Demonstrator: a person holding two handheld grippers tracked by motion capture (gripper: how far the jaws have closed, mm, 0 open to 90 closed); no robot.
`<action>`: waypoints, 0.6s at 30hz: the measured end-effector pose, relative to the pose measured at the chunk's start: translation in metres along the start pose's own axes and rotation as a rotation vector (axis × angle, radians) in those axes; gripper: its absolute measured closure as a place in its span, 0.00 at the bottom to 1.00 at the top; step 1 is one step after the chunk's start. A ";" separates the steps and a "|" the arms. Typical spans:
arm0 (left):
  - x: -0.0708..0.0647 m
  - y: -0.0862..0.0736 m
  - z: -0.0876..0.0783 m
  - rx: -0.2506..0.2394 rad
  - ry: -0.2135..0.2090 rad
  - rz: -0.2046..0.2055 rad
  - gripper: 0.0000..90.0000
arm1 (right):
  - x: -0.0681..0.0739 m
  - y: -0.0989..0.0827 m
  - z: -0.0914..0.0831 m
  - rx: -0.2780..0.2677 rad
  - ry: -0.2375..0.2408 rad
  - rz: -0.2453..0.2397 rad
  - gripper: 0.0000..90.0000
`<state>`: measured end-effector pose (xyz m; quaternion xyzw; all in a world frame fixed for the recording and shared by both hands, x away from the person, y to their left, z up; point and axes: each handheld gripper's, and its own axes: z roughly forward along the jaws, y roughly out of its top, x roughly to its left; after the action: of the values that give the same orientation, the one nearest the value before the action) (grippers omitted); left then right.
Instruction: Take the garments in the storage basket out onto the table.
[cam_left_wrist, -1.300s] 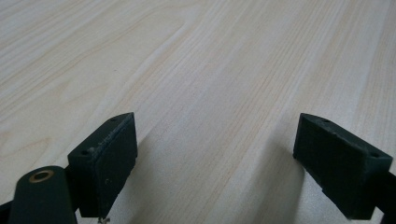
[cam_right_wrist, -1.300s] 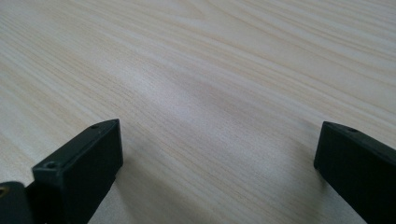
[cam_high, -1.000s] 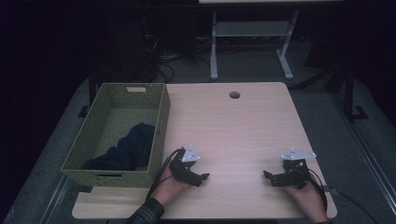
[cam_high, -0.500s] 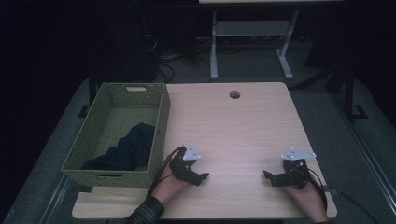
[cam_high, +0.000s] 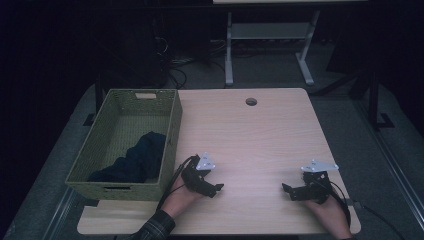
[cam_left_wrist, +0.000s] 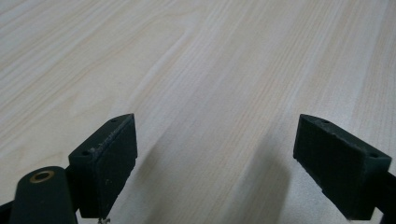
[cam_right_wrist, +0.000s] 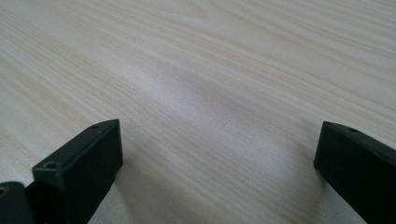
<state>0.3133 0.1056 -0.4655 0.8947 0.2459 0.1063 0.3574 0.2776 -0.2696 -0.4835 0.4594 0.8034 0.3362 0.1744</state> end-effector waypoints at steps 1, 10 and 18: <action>0.001 0.000 -0.001 -0.006 -0.004 -0.008 0.15 | 0.000 0.000 0.000 0.000 0.000 0.000 0.01; 0.001 0.003 -0.007 -0.032 -0.026 -0.027 0.15 | 0.000 0.000 0.000 0.000 0.002 -0.001 0.01; 0.002 0.007 -0.012 -0.044 -0.033 -0.016 0.15 | 0.000 0.000 0.000 0.000 0.002 -0.001 0.01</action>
<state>0.3133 0.1091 -0.4516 0.8863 0.2447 0.0938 0.3817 0.2778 -0.2695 -0.4835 0.4588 0.8038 0.3365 0.1739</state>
